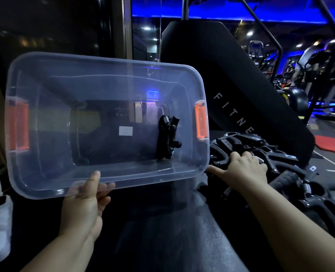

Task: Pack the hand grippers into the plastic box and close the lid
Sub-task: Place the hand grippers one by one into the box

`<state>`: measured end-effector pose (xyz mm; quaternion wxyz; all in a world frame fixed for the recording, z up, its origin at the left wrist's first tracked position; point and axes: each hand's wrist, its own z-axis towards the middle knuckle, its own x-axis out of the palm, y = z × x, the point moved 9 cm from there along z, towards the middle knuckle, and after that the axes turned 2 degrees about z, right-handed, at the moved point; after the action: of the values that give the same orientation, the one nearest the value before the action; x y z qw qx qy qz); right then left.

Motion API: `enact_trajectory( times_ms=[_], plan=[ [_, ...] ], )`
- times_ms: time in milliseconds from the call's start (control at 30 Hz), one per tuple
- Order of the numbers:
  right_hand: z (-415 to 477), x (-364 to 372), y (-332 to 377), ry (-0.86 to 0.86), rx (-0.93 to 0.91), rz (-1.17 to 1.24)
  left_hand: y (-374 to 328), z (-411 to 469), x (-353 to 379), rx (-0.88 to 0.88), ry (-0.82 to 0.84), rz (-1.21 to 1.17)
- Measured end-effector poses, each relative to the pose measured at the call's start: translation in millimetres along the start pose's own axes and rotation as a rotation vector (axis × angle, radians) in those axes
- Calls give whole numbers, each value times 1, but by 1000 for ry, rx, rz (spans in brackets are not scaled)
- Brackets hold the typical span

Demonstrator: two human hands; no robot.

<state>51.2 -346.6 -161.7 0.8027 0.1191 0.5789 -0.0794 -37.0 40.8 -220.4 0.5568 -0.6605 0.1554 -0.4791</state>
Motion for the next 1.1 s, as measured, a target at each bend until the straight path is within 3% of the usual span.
enact_trajectory(
  times_ms=[267, 567, 700, 833, 933, 1100],
  plan=[
    [-5, -10, -3, -50, 7, 111, -2, -2, 2, 10, -8, -15],
    [-26, -27, -15, -81, -50, 533, 0, -2, 0, -24, -10, -26],
    [-32, -32, -21, -74, -17, 920, 2, -3, -1, -37, -8, -14],
    [-39, -24, -21, 12, 131, 1366, 0, -4, -2, -46, -7, -6],
    [-44, -19, -15, 95, 161, 1511, -1, -5, -1, -46, -4, 5],
    [-48, -37, -4, 139, 24, 1667, -4, -8, 2, -46, 10, 27]
  ],
)
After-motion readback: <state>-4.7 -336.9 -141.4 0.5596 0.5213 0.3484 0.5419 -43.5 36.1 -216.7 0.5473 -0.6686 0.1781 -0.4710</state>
